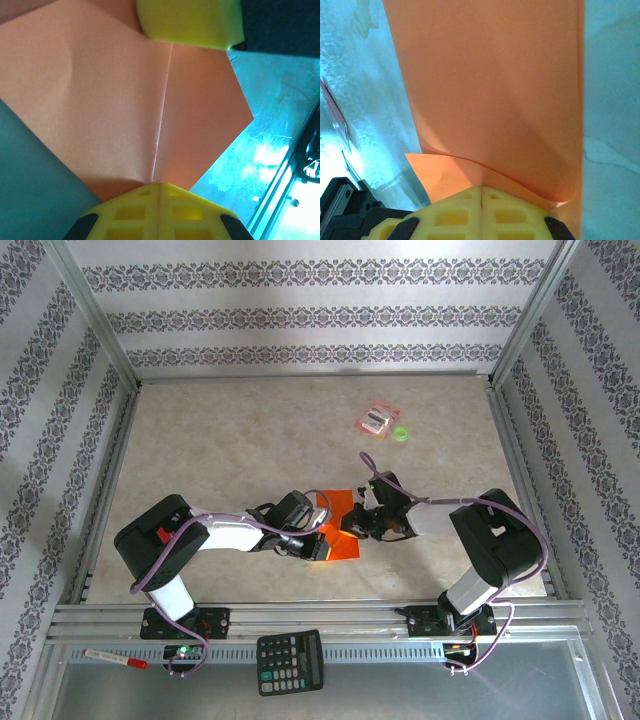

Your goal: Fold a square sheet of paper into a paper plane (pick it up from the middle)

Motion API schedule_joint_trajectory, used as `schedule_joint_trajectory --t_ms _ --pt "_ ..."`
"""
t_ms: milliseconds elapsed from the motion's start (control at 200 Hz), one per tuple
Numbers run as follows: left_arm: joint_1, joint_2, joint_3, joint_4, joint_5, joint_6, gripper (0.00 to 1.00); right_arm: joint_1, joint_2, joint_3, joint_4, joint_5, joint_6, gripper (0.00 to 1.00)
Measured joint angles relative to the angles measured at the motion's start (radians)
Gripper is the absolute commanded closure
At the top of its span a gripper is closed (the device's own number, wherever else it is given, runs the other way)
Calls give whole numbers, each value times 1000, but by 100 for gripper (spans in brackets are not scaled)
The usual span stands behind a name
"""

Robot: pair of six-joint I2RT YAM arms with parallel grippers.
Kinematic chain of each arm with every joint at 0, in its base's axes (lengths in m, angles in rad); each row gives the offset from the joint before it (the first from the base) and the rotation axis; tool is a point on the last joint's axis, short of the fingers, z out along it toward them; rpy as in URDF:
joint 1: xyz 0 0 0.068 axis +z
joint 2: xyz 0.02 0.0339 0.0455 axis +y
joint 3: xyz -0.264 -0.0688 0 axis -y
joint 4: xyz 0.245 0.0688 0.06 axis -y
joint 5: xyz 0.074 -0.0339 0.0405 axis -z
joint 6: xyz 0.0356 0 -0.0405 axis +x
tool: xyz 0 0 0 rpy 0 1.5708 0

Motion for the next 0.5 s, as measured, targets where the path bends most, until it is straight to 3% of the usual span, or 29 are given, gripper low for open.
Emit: schedule_joint_trajectory --t_ms 500 --pt "0 -2 0 0 -4 0 100 -96 38 43 -52 -53 -72 100"
